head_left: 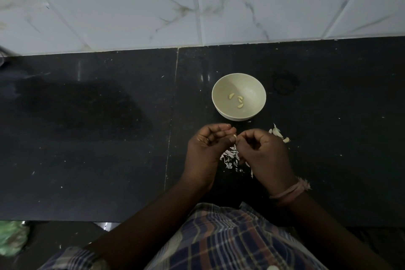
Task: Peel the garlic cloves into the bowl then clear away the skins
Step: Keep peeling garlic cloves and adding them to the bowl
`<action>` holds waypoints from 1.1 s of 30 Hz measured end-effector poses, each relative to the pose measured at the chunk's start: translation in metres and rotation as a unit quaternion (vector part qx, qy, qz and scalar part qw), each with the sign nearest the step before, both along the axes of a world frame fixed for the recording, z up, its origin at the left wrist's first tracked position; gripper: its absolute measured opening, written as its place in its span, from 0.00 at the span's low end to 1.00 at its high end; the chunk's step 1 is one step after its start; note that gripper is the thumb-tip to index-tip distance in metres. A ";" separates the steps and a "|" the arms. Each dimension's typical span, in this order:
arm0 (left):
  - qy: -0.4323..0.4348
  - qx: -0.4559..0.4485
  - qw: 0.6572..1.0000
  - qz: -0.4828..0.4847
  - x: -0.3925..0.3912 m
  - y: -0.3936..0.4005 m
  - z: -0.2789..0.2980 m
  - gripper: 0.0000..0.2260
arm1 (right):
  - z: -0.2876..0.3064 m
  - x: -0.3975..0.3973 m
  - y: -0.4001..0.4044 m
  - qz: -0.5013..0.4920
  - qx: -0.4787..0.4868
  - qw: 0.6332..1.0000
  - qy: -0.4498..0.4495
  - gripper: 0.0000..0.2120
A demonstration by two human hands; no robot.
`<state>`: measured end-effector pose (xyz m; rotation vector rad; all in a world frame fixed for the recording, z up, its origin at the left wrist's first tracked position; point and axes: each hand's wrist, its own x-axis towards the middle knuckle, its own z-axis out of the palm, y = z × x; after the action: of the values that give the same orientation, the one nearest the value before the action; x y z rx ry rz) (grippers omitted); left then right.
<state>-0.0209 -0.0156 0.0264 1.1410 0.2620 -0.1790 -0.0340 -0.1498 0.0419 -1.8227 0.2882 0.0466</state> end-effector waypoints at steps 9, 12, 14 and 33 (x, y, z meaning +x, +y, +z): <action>0.037 -0.051 0.998 -0.020 0.000 0.001 -0.001 0.13 | -0.001 0.004 0.002 0.009 0.032 0.998 0.054 0.06; 0.077 -0.109 0.991 -0.022 0.001 0.001 -0.003 0.13 | -0.005 0.004 0.002 0.002 0.073 0.994 0.080 0.07; 0.097 -0.131 0.986 -0.023 0.002 0.001 -0.004 0.12 | -0.007 0.004 0.002 -0.007 0.099 0.991 0.087 0.08; 0.159 -0.146 0.976 0.010 0.010 -0.002 -0.003 0.09 | -0.027 0.010 -0.003 -0.094 0.104 0.979 0.151 0.15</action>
<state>-0.0105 -0.0178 0.0236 0.8132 0.5130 -0.3704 -0.0244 -0.1526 0.0147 -1.5721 0.6446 0.2148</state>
